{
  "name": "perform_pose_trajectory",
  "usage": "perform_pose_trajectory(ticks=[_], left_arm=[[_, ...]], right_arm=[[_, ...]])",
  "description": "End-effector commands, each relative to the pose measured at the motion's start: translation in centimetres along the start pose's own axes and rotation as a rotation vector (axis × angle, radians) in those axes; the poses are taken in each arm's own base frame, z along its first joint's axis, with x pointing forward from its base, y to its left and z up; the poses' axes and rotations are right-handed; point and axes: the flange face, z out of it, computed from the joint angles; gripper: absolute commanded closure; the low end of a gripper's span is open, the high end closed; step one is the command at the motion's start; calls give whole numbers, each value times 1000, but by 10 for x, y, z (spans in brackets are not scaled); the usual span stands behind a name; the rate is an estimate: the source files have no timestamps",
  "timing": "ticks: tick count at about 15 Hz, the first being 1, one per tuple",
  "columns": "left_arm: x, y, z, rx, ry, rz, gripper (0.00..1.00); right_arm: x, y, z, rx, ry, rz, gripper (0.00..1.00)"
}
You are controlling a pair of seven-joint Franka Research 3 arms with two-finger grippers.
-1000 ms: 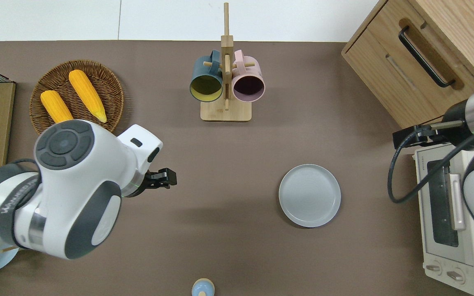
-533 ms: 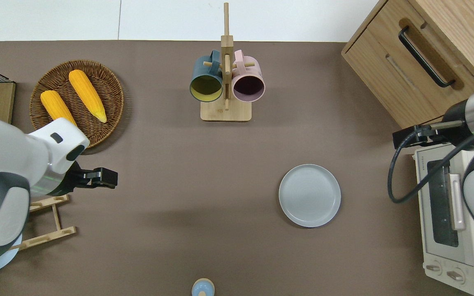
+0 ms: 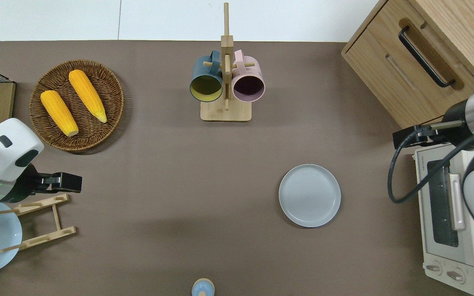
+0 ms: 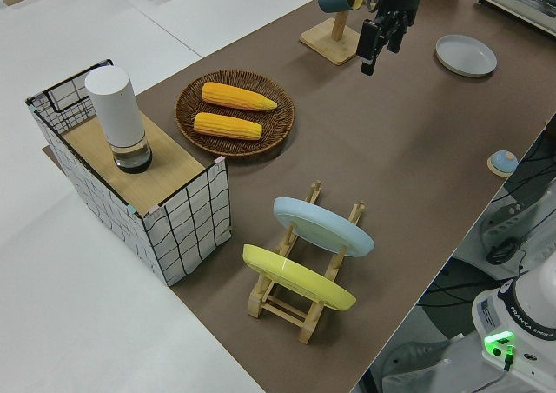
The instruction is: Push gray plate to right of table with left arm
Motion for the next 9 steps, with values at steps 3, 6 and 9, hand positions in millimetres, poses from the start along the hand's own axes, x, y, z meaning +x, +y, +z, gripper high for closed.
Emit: perform_pose_trajectory(ticks=[3,6,9], left_arm=[[-2,-12,-22,13,32,5,5],[1,-6,-26,14,53,13,5],[2,-3,-27,12,70,19,5]], right_arm=[[-3,0,-3,6,-3,6,17],[-3,0,-3,6,-3,4,17],[-3,0,-3,6,-3,4,17]])
